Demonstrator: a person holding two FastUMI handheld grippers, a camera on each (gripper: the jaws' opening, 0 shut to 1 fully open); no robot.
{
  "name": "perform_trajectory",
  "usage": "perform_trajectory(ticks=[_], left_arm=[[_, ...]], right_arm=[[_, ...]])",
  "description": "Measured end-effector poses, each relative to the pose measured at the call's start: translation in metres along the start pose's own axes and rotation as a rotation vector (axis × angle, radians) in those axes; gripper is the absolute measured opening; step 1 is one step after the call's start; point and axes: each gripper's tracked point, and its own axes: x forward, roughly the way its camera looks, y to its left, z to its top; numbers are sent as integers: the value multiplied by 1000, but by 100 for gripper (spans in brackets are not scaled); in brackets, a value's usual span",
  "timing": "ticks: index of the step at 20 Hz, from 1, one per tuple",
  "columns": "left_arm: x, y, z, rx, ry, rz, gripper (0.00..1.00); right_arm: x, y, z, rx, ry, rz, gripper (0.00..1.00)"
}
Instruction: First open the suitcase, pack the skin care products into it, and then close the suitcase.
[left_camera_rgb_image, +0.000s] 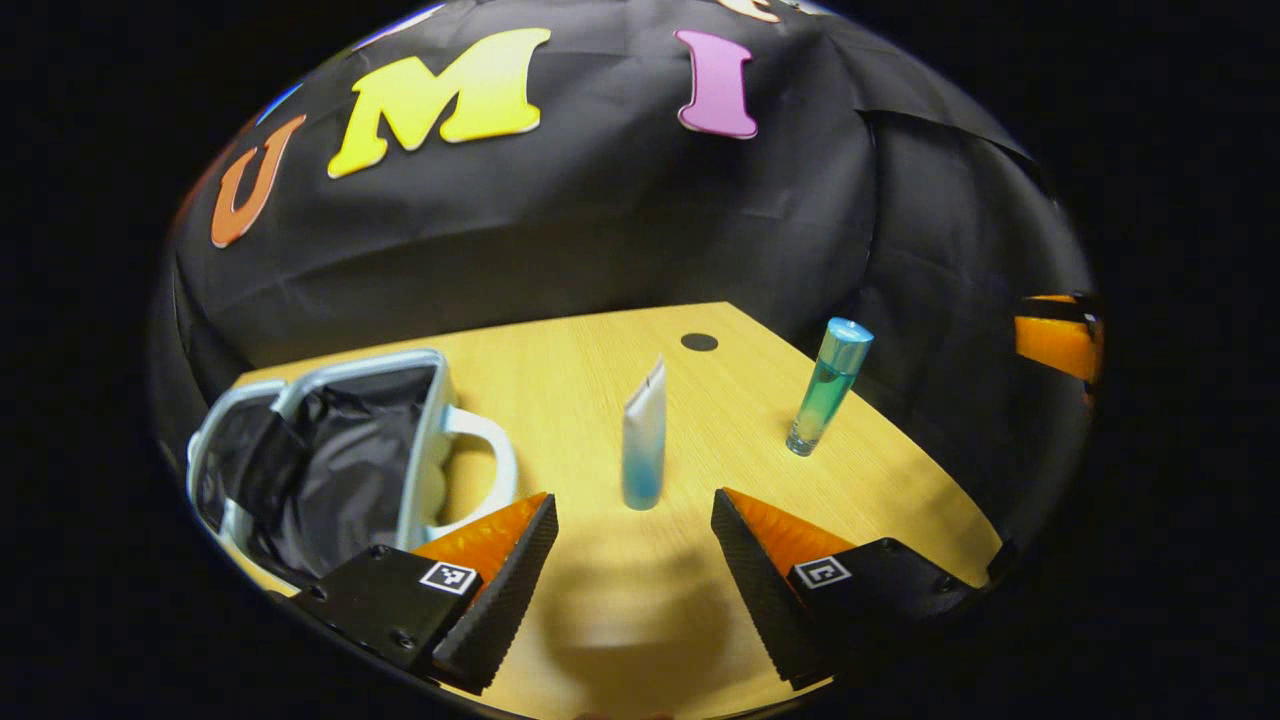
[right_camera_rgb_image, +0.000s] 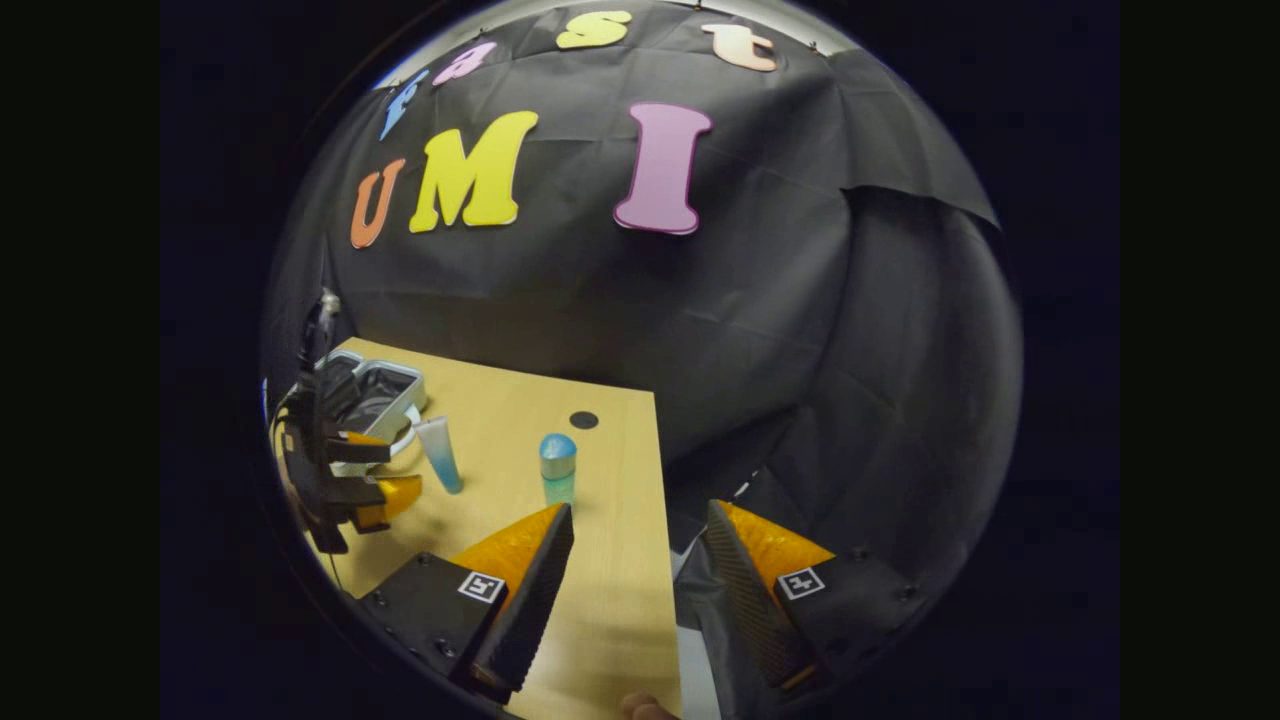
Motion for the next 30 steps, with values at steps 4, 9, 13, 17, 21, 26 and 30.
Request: perform_trajectory(ticks=[4,9,13,17,21,26,30], left_arm=[[46,-10,-9,-27,14,1,97],[74,-3,0,27,-14,58,83],[85,-1,-7,33,6,77,77],[90,-5,-3,33,-7,60,67],[90,-5,-4,24,-1,49,45],[61,4,0,-13,10,75,43],[18,16,15,-28,-22,80,43]], right_arm=[[5,-9,-20,-13,34,-8,80],[16,-5,-34,-25,62,13,80],[25,2,-33,-33,58,30,80],[45,13,-28,-28,51,48,80],[60,29,-22,8,57,89,80],[89,58,-21,24,61,156,80],[119,79,-29,44,85,175,80]])
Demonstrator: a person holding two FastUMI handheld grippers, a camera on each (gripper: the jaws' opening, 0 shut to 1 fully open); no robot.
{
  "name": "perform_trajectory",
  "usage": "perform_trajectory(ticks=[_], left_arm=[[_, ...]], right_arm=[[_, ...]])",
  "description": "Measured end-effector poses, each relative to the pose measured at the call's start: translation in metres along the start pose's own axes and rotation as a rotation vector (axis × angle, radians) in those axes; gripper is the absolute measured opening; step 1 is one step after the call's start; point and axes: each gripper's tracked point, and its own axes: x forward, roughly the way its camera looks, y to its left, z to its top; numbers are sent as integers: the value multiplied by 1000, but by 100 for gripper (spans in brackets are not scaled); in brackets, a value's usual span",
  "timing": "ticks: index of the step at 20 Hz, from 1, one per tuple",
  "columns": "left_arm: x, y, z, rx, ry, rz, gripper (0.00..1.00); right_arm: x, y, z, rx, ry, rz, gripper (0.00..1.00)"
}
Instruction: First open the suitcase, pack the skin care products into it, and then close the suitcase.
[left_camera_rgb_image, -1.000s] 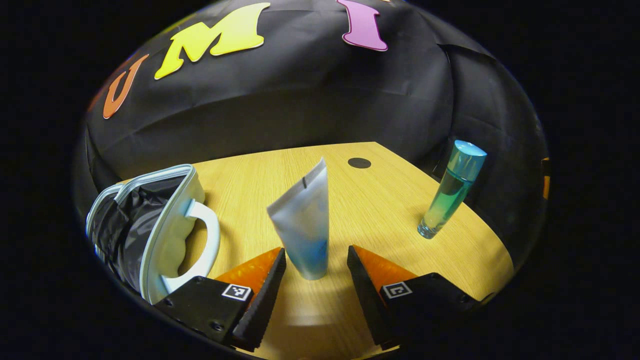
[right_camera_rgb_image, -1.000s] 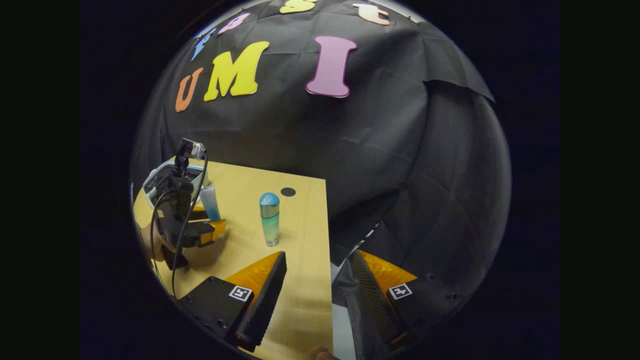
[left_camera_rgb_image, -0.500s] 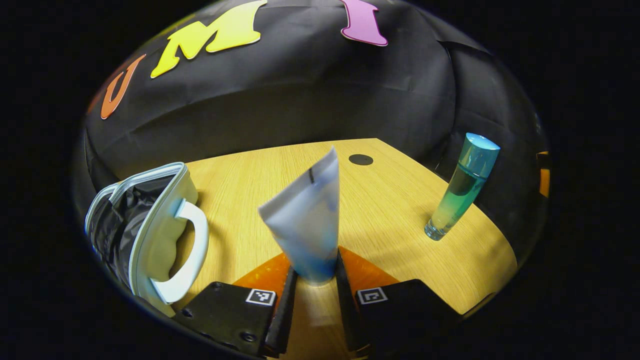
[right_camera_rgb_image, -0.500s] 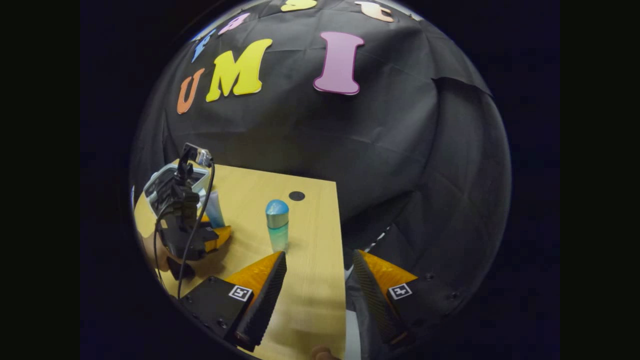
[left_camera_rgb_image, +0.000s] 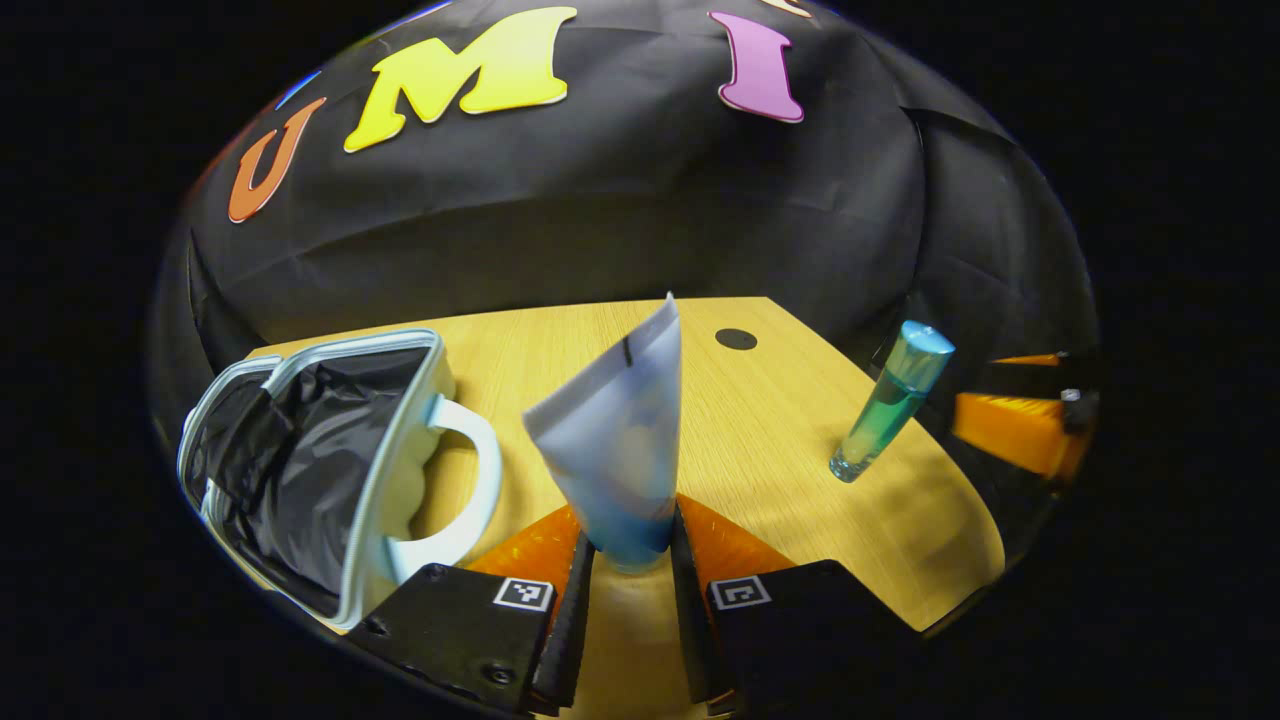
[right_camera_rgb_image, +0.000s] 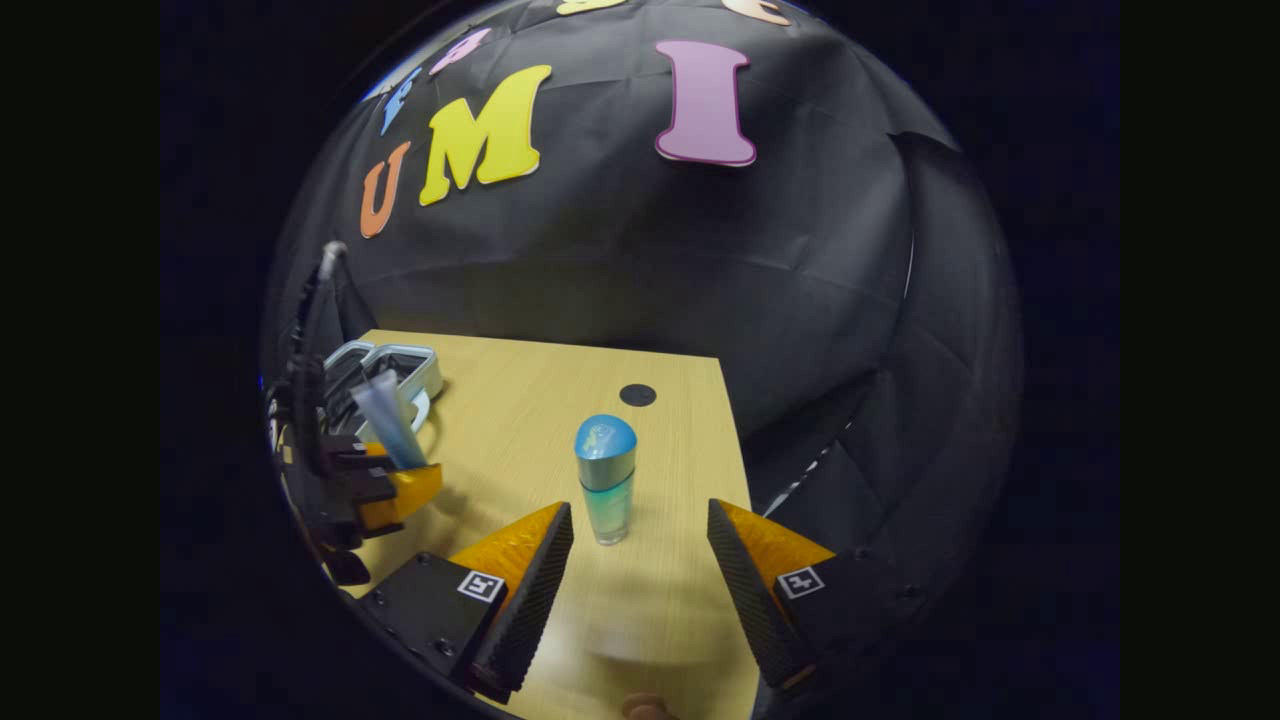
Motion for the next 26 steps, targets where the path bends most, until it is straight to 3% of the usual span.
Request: perform_trajectory(ticks=[7,12,13,14,17,18,26], left_arm=[[-82,48,11,-9,-44,78,43],[-131,73,-10,-31,-37,141,43],[-135,81,-3,-36,-31,157,43],[-143,90,-6,-38,-24,178,43],[-158,114,-11,-48,-7,219,43],[-163,123,-13,-51,2,232,43],[-185,195,-17,-107,33,302,42]], right_arm=[[49,18,-15,-1,12,-3,80],[77,24,-22,23,24,-42,77],[80,26,-25,19,42,-51,75],[84,27,-28,18,54,-60,63],[85,26,-30,40,67,-78,54],[85,27,-27,46,58,-79,44],[48,47,-30,61,107,-65,38]])
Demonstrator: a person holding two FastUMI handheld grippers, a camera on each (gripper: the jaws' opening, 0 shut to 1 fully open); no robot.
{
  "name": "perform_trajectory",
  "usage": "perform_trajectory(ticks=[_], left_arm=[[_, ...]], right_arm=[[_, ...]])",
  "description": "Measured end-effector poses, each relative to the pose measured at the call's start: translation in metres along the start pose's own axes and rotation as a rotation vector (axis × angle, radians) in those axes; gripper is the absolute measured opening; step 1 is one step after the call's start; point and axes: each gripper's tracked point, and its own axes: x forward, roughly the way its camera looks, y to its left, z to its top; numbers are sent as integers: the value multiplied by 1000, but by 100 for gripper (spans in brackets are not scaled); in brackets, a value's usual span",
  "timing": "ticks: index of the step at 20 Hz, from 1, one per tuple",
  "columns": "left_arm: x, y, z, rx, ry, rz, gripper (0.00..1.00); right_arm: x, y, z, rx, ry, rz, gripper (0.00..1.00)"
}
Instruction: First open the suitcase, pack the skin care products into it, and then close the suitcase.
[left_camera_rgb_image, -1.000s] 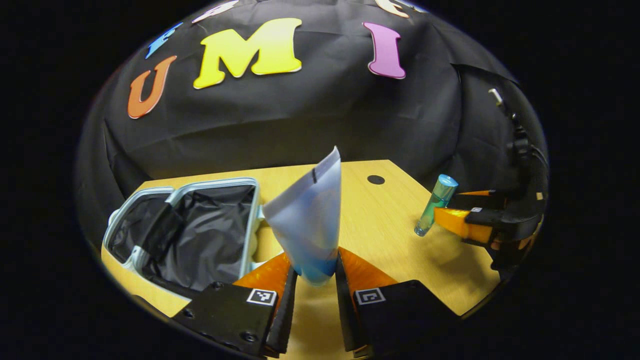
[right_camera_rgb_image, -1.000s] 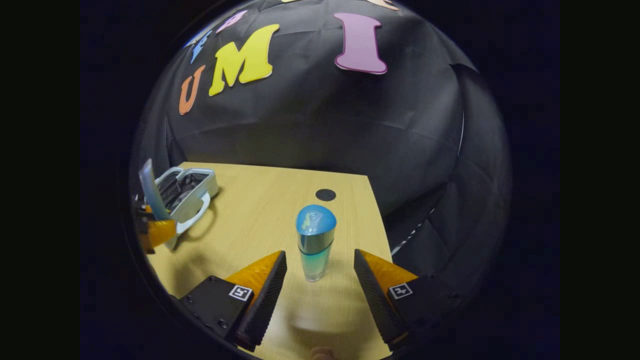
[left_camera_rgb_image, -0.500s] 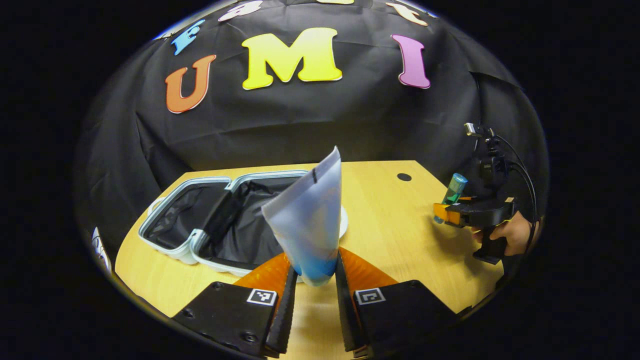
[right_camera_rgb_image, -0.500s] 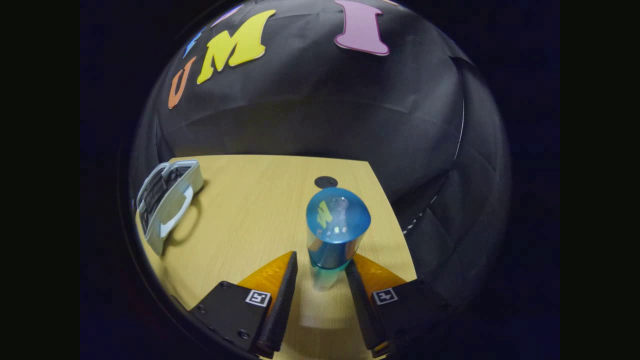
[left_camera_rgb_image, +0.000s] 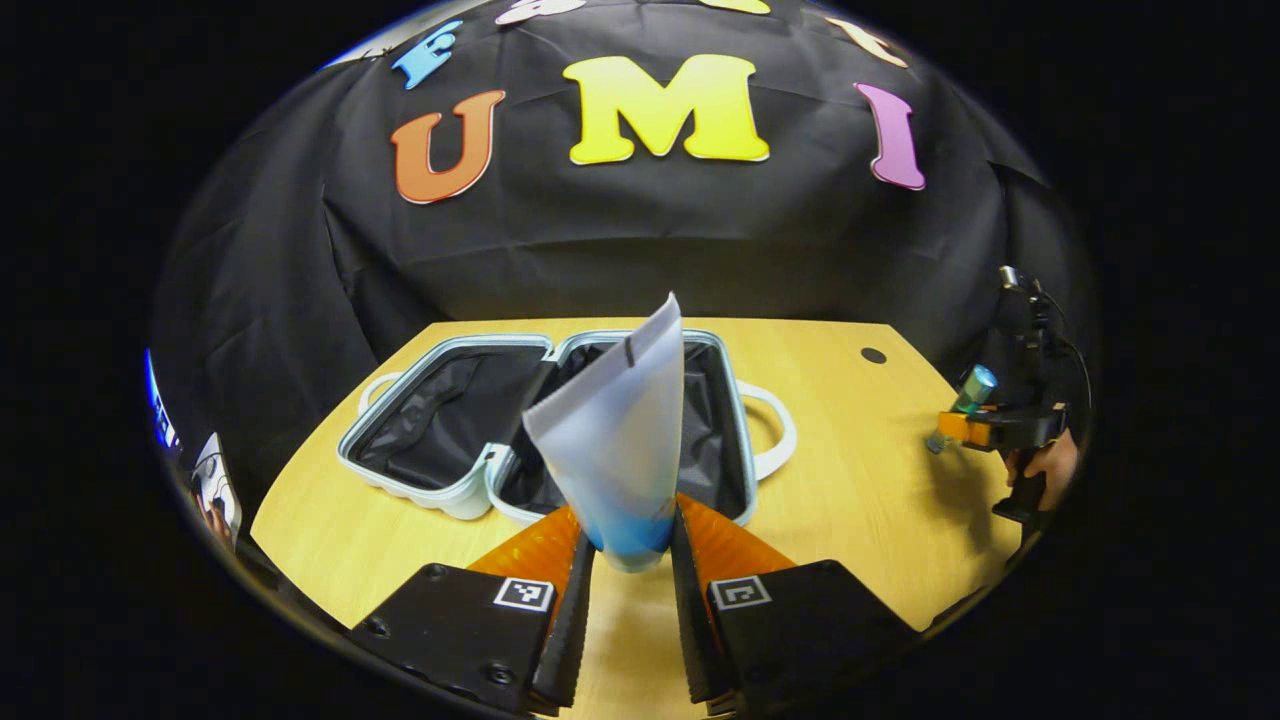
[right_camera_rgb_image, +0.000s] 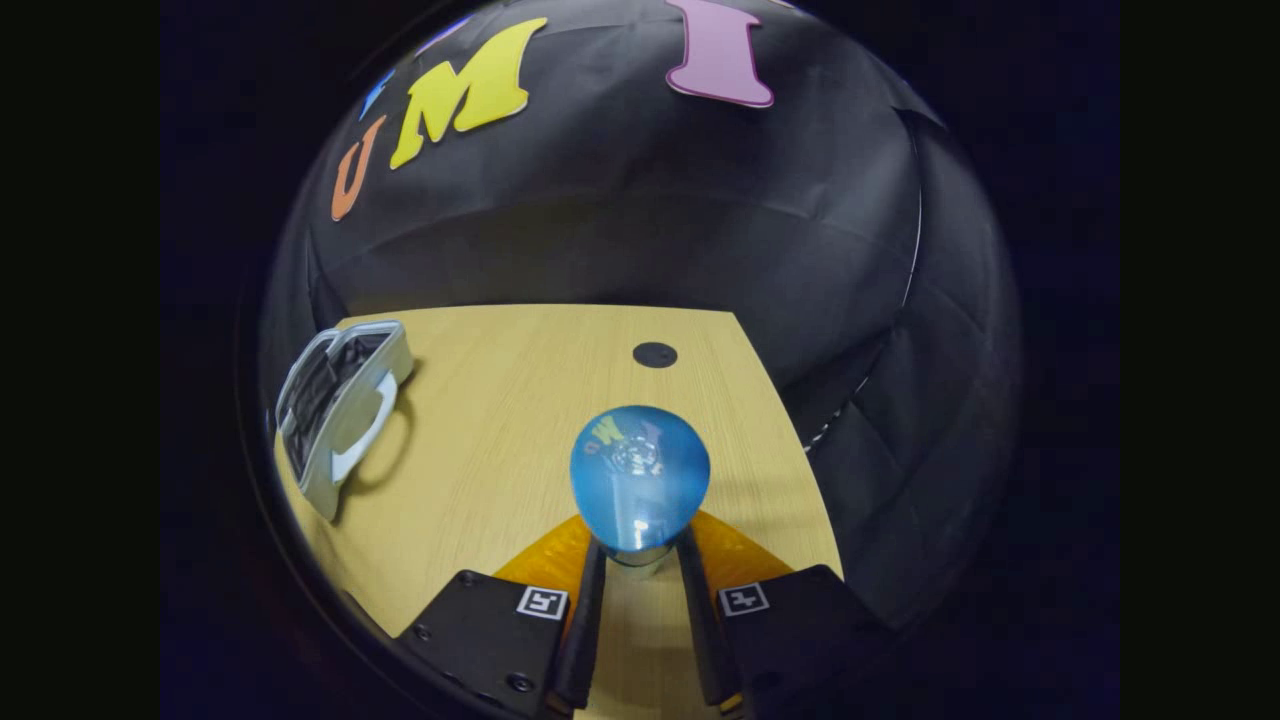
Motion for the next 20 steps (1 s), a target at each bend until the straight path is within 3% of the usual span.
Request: perform_trajectory(ticks=[6,11,15,16,17,20], left_arm=[[25,51,12,-1,45,6,43],[75,68,21,39,94,-26,43],[112,65,-8,72,236,-53,43],[117,61,-18,60,277,-62,48],[122,61,-25,56,311,-65,43],[132,61,-48,83,405,-58,42]], right_arm=[[-94,32,15,-39,-38,9,38],[-157,65,15,-21,-63,13,38],[-186,86,18,-43,-82,6,38],[-191,89,18,-35,-81,1,38],[-194,92,18,-26,-79,-4,38],[-200,101,11,-19,-58,-9,38]])
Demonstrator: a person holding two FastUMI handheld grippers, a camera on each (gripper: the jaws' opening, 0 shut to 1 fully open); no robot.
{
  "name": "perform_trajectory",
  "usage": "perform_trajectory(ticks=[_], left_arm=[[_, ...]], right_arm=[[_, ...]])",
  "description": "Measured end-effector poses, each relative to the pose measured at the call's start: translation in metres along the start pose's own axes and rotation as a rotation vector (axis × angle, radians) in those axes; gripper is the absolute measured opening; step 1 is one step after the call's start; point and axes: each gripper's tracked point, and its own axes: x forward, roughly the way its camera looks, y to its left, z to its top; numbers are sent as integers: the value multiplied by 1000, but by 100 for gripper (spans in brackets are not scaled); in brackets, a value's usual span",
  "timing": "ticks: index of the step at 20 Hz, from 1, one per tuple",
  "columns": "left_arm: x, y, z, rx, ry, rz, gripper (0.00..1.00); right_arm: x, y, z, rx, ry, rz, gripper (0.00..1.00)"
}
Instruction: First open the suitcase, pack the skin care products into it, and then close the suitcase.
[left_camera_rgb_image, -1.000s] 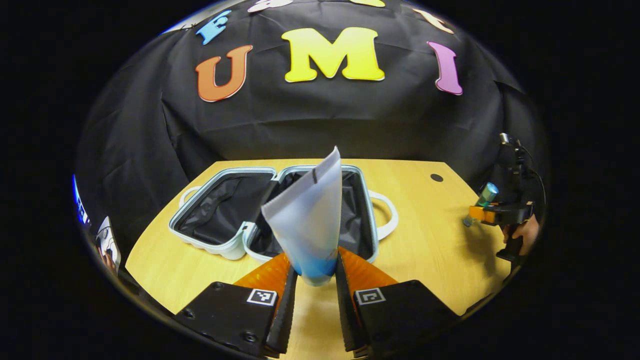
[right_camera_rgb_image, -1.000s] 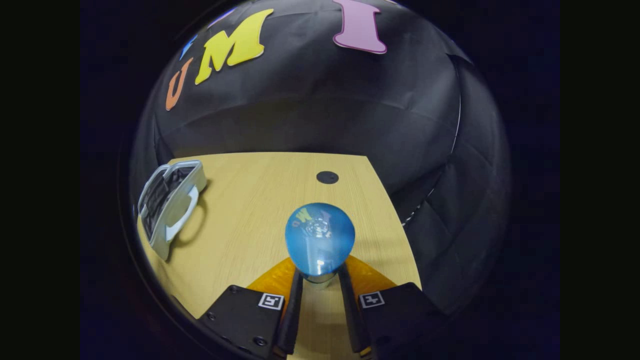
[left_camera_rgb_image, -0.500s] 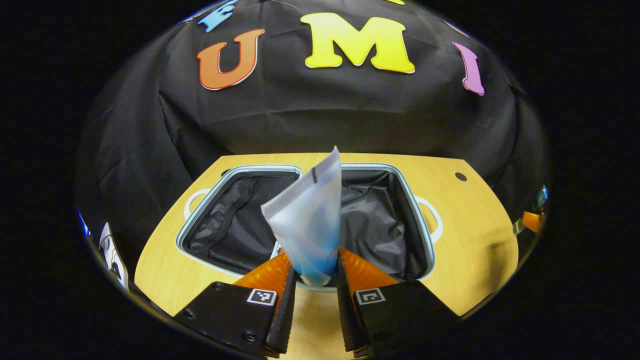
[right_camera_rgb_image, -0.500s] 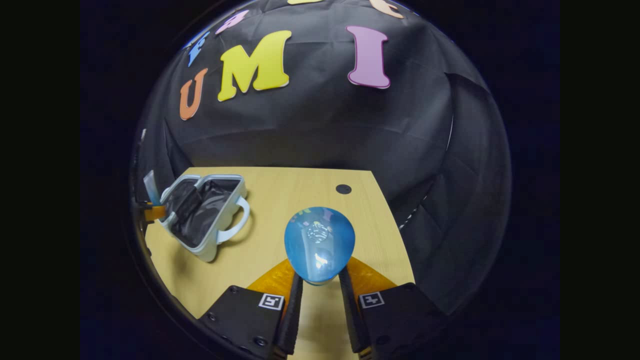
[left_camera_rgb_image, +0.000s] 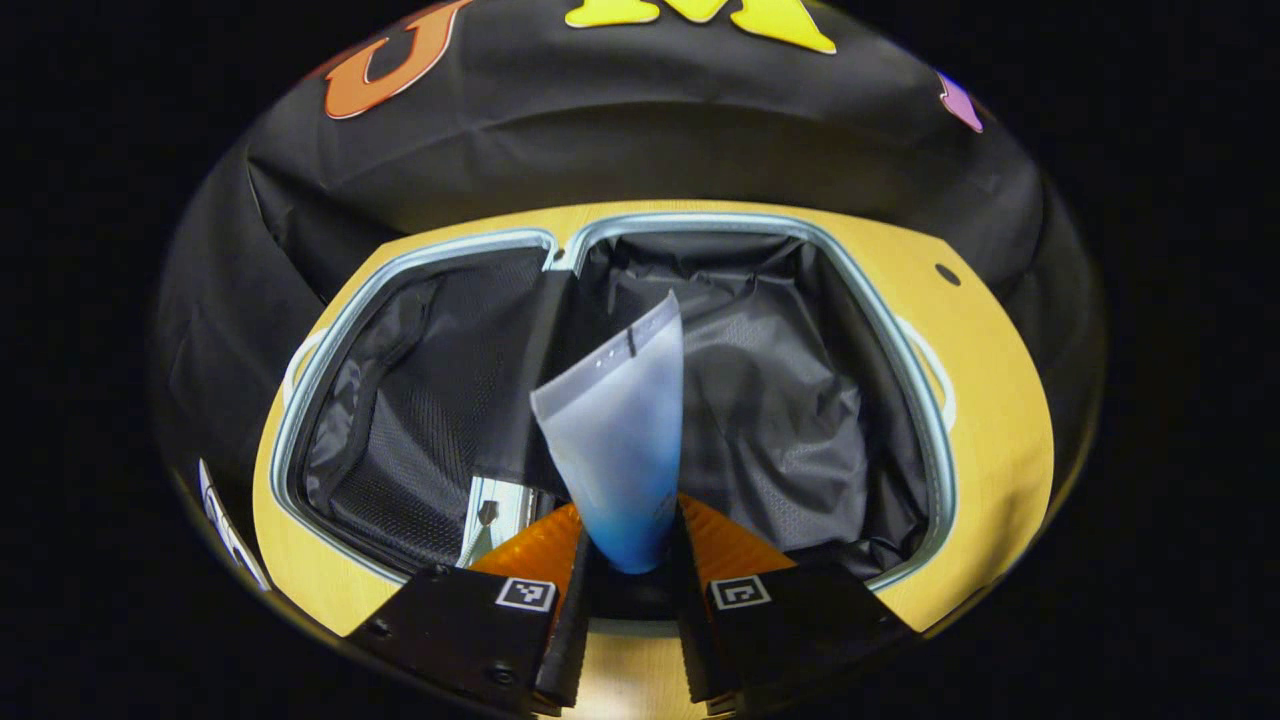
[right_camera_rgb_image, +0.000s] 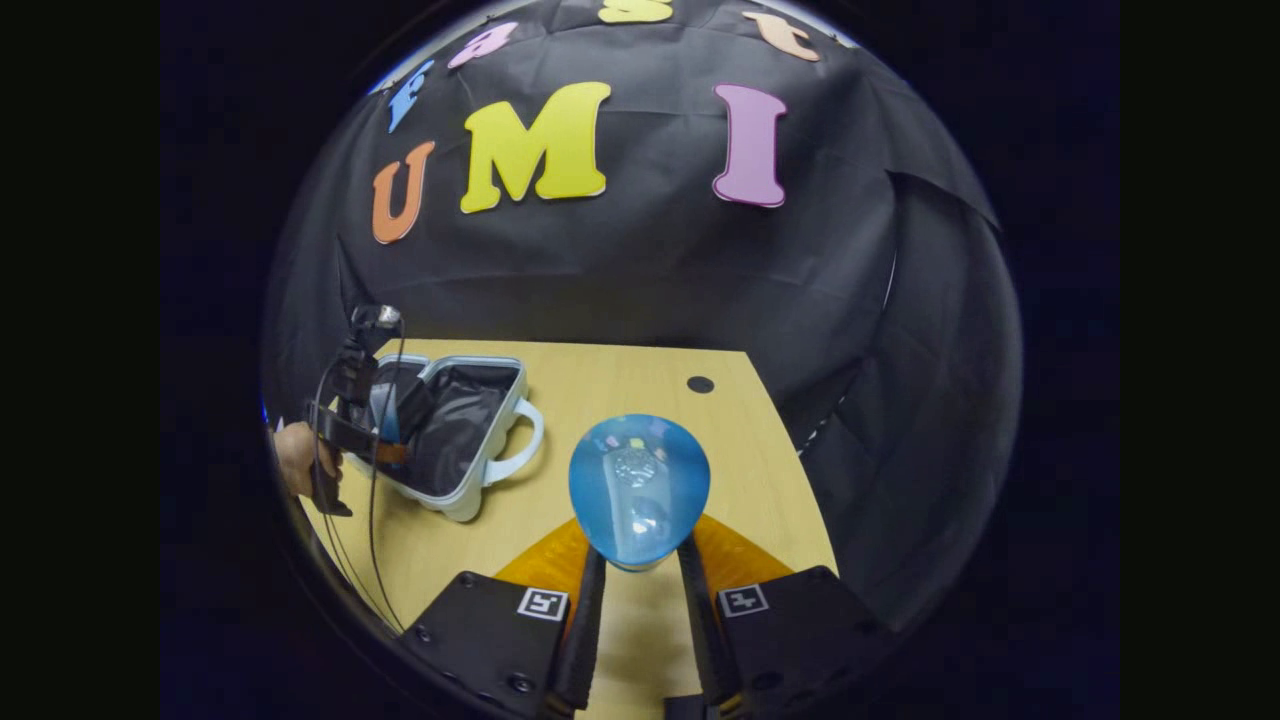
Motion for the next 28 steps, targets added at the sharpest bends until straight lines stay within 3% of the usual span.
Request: perform_trajectory(ticks=[3,4,5,6,7,9,10,11,12,13,15,17,20,24,28], left_arm=[[8,-4,-1,37,41,-2,42],[12,-4,-3,45,60,3,47],[14,-4,-4,52,79,8,42],[19,-5,0,65,80,11,47],[21,-4,-2,74,97,15,42],[22,-6,2,104,115,21,42],[25,-5,2,117,120,23,47],[24,-5,2,122,124,22,42],[24,-5,2,118,125,21,47],[24,-6,3,111,126,20,42],[25,-6,2,101,118,16,44],[22,-16,2,65,96,-49,47],[4,-20,14,18,19,-66,78],[-46,-5,50,-21,-216,-63,93],[-120,27,85,-39,-465,-59,97]], right_arm=[[-1,6,-1,-13,11,2,37],[-1,8,-1,-10,15,4,38],[0,10,-1,-10,17,7,37],[0,13,-1,-15,19,13,38],[1,15,-1,-20,20,17,38],[3,20,-1,-28,25,30,38],[5,22,-1,-30,27,35,38],[6,24,-1,-33,31,40,38],[8,26,-1,-34,34,44,38],[9,29,1,-35,35,52,38],[12,38,6,-39,40,75,37],[18,55,15,-30,43,117,37],[37,83,30,-30,58,160,37],[67,143,49,-60,73,251,37],[91,205,39,-101,130,319,36]])
